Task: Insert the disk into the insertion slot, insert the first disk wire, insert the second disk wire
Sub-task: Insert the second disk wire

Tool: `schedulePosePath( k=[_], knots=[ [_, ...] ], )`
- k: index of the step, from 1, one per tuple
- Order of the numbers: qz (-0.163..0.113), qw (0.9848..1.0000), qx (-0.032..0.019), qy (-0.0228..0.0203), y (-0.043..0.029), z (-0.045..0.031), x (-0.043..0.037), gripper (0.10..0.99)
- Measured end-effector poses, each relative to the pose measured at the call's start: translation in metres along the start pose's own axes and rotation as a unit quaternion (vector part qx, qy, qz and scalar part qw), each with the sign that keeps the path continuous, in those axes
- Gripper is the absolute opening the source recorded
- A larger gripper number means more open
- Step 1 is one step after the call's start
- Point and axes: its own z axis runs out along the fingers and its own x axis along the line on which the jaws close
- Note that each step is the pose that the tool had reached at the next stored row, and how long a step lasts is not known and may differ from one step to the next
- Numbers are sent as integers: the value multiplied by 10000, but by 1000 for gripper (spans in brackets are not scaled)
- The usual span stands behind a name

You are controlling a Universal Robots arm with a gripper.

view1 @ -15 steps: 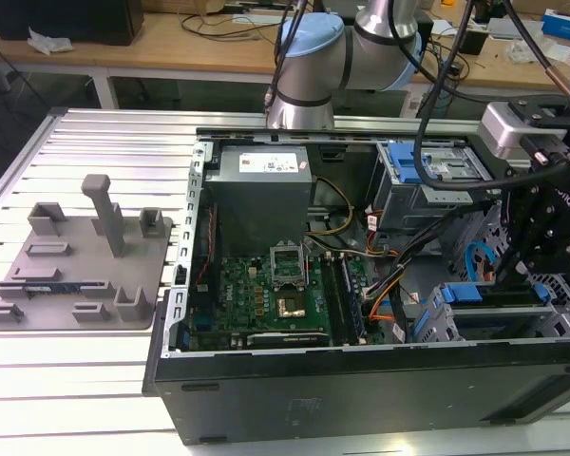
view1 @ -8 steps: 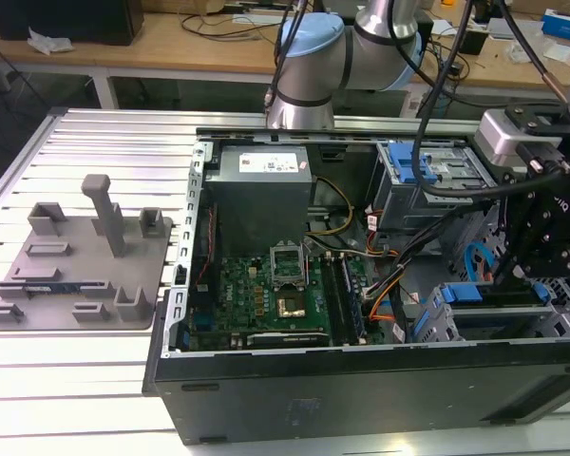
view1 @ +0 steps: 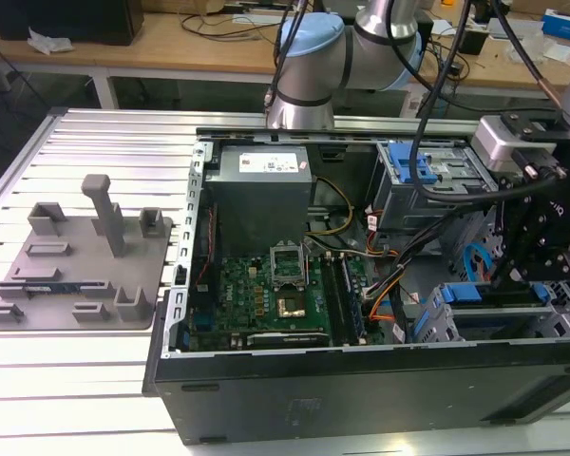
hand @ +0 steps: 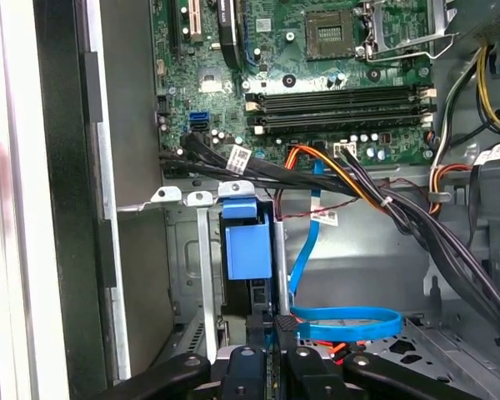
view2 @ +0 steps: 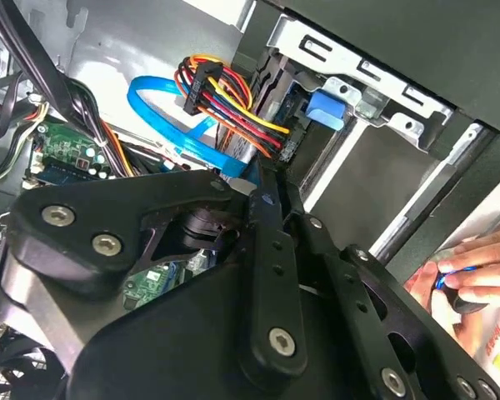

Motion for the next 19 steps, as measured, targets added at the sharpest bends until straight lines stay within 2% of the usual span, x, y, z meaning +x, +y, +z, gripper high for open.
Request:
schedulePosePath(
  k=[1,2,3,4,6,8,11,14,15,16,17,19],
  knots=[
    [0,10000,-1,-13,0,-8,-1,173],
    [0,10000,0,-9,-1,-36,2,173],
    [0,10000,0,3,-2,-89,6,239],
    [-1,10000,0,4,-3,-136,7,239],
    [0,10000,0,5,-6,-289,15,239],
    [0,10000,0,5,-8,-398,19,239],
    [0,10000,1,6,-12,-624,25,239],
    [1,10000,1,20,-13,-706,13,239],
    [3,10000,1,28,-13,-726,4,157],
    [4,10000,2,37,-13,-741,-5,157],
    [8,10000,2,51,-13,-759,-18,106],
    [9,10000,3,72,-12,-766,-32,106]
  ],
)
